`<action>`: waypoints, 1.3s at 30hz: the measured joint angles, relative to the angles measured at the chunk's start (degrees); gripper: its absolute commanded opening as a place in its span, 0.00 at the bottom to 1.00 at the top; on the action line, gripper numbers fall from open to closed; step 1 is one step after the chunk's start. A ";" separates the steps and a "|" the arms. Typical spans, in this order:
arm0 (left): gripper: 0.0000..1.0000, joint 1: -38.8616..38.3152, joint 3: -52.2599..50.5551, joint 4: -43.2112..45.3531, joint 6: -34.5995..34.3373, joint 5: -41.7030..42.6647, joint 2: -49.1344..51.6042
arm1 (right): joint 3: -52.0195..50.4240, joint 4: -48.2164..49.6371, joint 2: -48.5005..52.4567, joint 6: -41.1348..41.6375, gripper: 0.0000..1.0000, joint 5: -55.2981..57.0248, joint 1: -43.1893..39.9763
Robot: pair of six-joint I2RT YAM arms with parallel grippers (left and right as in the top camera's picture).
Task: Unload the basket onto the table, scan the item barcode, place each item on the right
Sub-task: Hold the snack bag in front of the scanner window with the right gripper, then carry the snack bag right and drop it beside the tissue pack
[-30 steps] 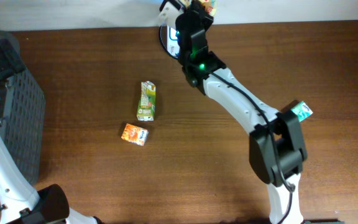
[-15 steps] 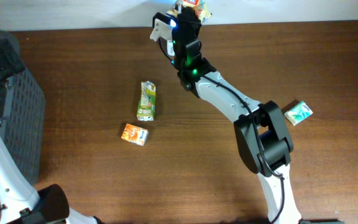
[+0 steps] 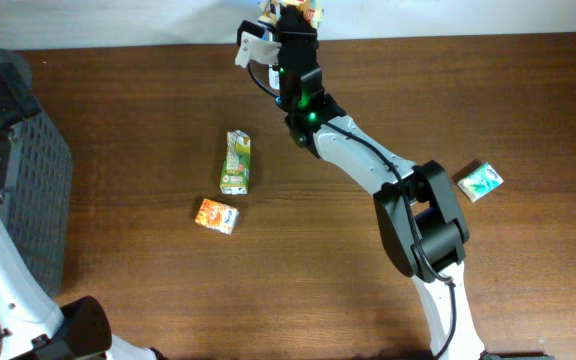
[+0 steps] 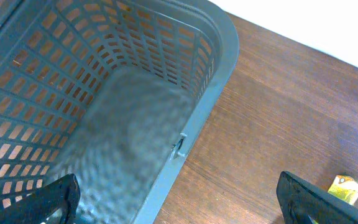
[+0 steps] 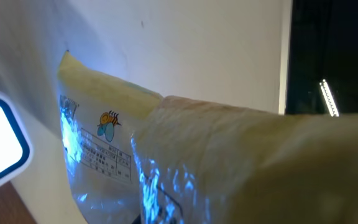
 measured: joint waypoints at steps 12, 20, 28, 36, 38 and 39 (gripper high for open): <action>0.99 0.00 0.00 0.00 0.00 0.00 0.02 | 0.00 1.95 5.38 -4.70 0.04 0.28 -1.68; 0.99 0.00 0.00 0.00 0.00 0.00 0.00 | 0.00 2.14 5.38 -5.77 0.04 0.85 -1.68; 0.99 0.00 0.00 0.00 0.00 0.00 0.02 | 0.00 2.16 5.38 -5.97 0.04 1.86 -1.64; 0.99 0.00 0.00 0.00 0.00 0.00 0.02 | 0.00 2.08 5.33 -7.26 0.04 2.27 -1.25; 0.99 0.00 0.00 0.00 0.00 0.00 0.02 | 0.00 0.50 4.94 -7.52 0.04 2.36 -1.07; 0.99 0.00 0.00 0.00 0.02 0.00 0.02 | -0.02 -1.18 4.31 -7.39 0.04 2.47 -1.01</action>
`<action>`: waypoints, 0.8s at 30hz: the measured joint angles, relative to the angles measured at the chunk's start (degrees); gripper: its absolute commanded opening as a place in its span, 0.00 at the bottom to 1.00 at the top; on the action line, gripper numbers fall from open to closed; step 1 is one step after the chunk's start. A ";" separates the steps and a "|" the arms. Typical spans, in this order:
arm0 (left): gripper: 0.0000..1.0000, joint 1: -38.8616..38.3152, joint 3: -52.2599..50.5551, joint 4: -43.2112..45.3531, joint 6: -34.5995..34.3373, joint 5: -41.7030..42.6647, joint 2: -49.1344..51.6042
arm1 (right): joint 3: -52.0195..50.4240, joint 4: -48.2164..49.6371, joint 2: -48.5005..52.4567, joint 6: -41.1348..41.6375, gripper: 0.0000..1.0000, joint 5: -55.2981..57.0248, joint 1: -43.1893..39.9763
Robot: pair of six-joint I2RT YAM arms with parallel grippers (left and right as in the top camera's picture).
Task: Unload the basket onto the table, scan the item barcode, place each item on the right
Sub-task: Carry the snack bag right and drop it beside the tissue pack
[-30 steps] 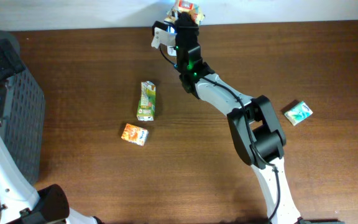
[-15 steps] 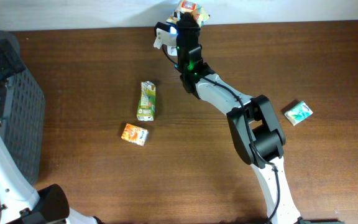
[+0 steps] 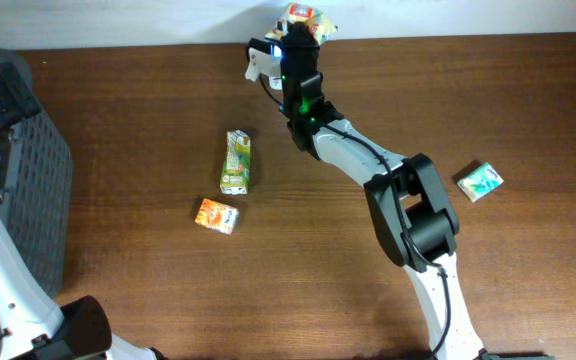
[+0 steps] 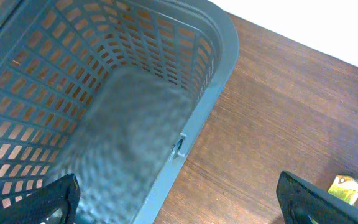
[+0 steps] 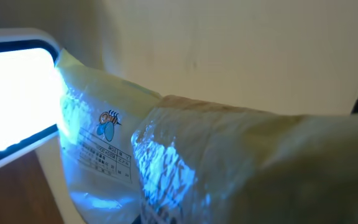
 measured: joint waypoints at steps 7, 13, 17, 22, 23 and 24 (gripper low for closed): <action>0.99 0.00 0.00 0.07 -0.02 0.00 -0.02 | -0.28 -20.76 -16.35 10.73 0.04 2.67 0.17; 0.99 0.02 0.00 -0.02 -0.02 0.02 0.00 | 0.72 -52.81 -37.35 39.63 0.04 0.04 -0.63; 0.99 0.00 0.00 -0.02 -0.02 0.00 0.00 | 1.57 -74.05 -46.29 64.70 0.04 -11.87 -7.91; 0.99 0.00 0.00 0.00 0.00 0.00 0.00 | 0.90 -91.71 -46.21 86.09 0.04 -17.73 -23.19; 0.99 0.00 0.00 0.00 0.00 0.00 0.00 | 0.48 -93.88 -45.57 88.63 0.04 -19.63 -26.75; 0.99 0.00 0.00 0.00 0.00 0.00 0.00 | -0.20 -94.99 -44.85 90.31 0.04 -21.59 -29.79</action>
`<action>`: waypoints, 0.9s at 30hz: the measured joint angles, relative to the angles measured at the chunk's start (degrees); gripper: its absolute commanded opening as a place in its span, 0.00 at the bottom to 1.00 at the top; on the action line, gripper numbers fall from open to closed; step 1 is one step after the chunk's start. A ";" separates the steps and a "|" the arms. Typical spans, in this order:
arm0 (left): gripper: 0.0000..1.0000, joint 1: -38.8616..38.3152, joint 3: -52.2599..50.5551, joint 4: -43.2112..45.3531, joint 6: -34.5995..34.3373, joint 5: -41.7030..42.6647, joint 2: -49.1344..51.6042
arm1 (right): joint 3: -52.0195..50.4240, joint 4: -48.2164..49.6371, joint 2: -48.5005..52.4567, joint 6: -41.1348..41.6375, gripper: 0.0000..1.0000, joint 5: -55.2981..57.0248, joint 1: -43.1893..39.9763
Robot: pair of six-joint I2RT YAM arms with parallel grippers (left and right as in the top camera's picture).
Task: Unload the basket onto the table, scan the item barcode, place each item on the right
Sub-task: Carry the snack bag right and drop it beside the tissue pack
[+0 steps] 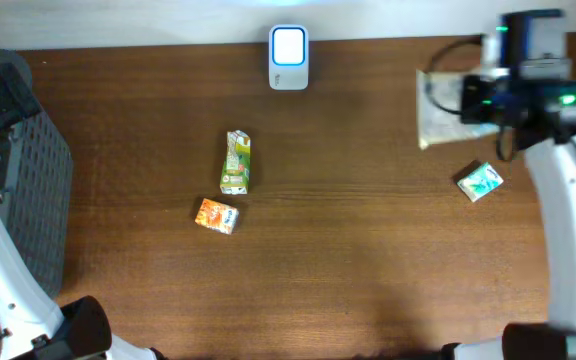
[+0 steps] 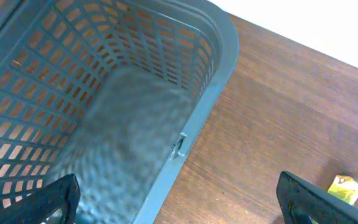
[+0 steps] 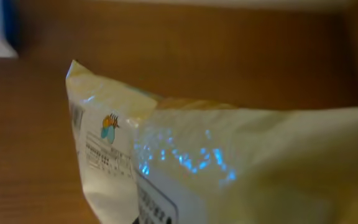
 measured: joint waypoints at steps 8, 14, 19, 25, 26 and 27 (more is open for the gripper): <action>0.99 0.00 0.00 0.00 0.00 0.00 0.00 | -7.87 -0.11 13.44 5.33 0.04 -13.53 -17.07; 0.99 0.02 0.00 -0.02 0.00 0.00 0.00 | -9.14 0.13 23.61 5.55 0.04 -17.94 -20.76; 0.99 0.00 0.00 0.00 0.00 0.00 0.00 | -8.98 1.97 24.24 5.57 0.27 -18.58 -20.90; 0.99 0.00 0.00 -0.02 -0.02 0.00 0.00 | 0.44 -3.96 24.37 5.70 0.47 -18.56 -20.90; 0.99 0.02 0.00 -0.02 0.00 0.00 0.00 | 3.45 -5.95 24.37 5.70 0.47 -18.23 -20.90; 0.99 0.00 0.00 0.04 -0.02 0.02 0.00 | 6.49 -7.98 24.33 5.62 0.47 -17.99 -20.90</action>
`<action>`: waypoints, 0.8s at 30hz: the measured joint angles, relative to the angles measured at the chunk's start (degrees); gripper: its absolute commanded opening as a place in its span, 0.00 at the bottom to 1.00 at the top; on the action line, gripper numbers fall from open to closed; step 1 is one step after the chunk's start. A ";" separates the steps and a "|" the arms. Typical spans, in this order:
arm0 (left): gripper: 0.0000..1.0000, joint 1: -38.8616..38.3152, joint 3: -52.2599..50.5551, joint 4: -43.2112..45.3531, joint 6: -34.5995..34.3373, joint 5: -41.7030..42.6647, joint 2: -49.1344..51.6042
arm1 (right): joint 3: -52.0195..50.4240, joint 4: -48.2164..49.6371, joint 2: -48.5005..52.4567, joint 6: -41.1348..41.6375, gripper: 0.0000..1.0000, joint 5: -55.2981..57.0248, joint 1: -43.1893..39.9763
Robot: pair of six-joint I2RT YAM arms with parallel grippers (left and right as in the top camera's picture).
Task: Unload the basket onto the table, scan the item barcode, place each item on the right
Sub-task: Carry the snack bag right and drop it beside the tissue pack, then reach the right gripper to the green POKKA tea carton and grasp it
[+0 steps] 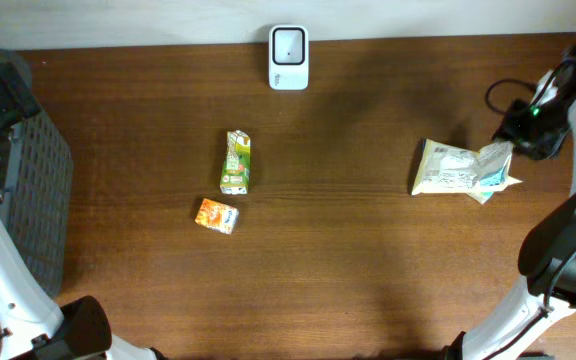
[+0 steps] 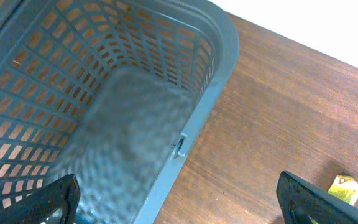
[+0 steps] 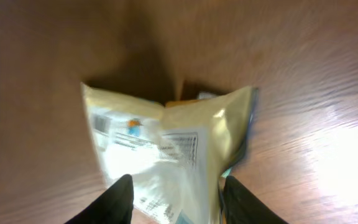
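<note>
A pale yellow pouch [image 1: 448, 168] lies flat on the table at the right, its printed label up [image 3: 160, 149]. Its right end rests over a small teal-and-white packet [image 1: 498, 178]. My right gripper [image 1: 523, 135] hovers just right of the pouch. In the right wrist view it [image 3: 178, 182] is open, with its fingers spread on either side of the pouch below. The white scanner [image 1: 288, 45] stands at the back edge, in the middle. At the far left, my left gripper [image 2: 179, 208] is open over the basket's rim and holds nothing.
A grey mesh basket [image 2: 216, 74] stands at the table's left edge [image 1: 53, 170]. A green juice carton [image 1: 235, 162] and a small orange carton [image 1: 216, 215] lie left of centre. The right arm's cable loops near the back right corner.
The pouch was held off the table at the right in my right gripper. It now lies on the table over the teal packet, and the gripper is open and farther right.
My right gripper first held the pouch up against the scanner at the back, and still did so a moment later with the scanner's screen lit. It then had the pouch over the table's right side. Now the pouch lies there, let go. The left arm never moved.
</note>
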 measured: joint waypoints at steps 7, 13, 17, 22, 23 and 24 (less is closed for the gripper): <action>0.99 0.00 0.00 -0.04 0.00 -0.02 0.00 | 18.38 -14.58 -0.26 -3.32 0.49 -4.04 1.33; 0.99 0.00 0.00 -0.04 0.02 -0.02 0.00 | 20.94 -16.52 -0.35 -5.44 0.52 -10.60 12.24; 0.99 0.00 0.00 -0.04 0.02 -0.02 0.00 | 20.94 -14.12 -0.33 -6.08 0.54 -11.67 21.03; 0.99 0.00 0.00 -0.07 0.00 -0.02 0.00 | 20.94 -9.29 -0.33 -5.95 0.55 -12.31 31.15; 0.99 0.00 0.00 -0.04 0.02 -0.04 0.00 | 20.94 -8.02 -0.31 -5.64 0.55 -12.07 32.89; 0.99 0.02 0.00 -0.07 0.02 -0.02 0.00 | 20.94 -6.67 -0.20 -4.96 0.55 -12.02 34.42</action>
